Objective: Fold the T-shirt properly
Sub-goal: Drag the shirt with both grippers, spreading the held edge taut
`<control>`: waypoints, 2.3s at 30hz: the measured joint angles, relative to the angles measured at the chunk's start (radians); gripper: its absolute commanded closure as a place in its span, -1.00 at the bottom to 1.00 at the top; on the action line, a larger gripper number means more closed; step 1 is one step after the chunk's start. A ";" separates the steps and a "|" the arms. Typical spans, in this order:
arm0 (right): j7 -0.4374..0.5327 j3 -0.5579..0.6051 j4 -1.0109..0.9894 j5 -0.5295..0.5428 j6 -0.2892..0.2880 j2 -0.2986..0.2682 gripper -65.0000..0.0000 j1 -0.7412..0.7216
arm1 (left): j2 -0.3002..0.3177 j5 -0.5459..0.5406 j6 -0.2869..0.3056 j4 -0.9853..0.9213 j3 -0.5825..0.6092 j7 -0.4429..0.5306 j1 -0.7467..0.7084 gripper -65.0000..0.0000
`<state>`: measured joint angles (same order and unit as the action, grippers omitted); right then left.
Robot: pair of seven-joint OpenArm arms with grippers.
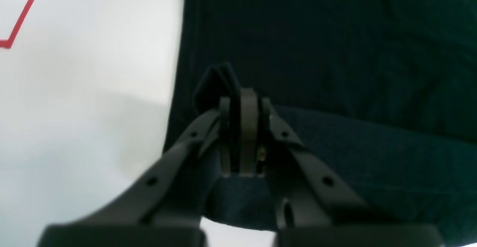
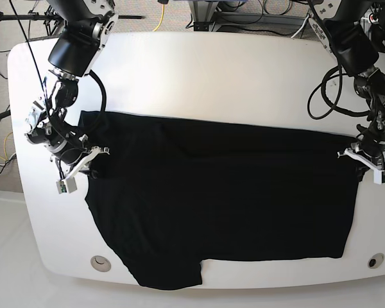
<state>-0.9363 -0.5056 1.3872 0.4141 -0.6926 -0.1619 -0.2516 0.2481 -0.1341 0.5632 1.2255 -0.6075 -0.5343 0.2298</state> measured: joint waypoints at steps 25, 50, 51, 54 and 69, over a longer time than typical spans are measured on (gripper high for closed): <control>0.008 0.022 0.015 -0.084 0.013 -0.011 0.40 -0.001 | 0.017 0.024 -0.003 -0.003 0.018 0.013 -0.038 0.33; 0.028 -0.003 0.231 -0.177 0.042 -0.037 -0.55 0.106 | 0.112 0.104 -0.010 0.056 0.069 0.073 -0.031 -0.33; 0.026 -0.005 0.241 -0.181 0.047 -0.036 -0.53 0.117 | 0.112 0.104 -0.009 0.065 0.071 0.072 -0.039 -0.30; 0.020 0.005 0.299 -0.176 0.057 -0.035 -0.52 0.187 | 0.112 0.074 0.016 0.112 0.084 0.090 -0.082 -0.28; 0.034 -0.002 0.254 -0.179 0.053 -0.019 -0.46 0.275 | 0.105 0.082 0.012 0.105 0.077 0.081 -0.198 -0.15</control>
<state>-0.9024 -0.5079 1.6417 0.2348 -0.6399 -0.1806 0.0238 0.3534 -0.0525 0.5751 1.3304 -0.5301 -0.4530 0.0322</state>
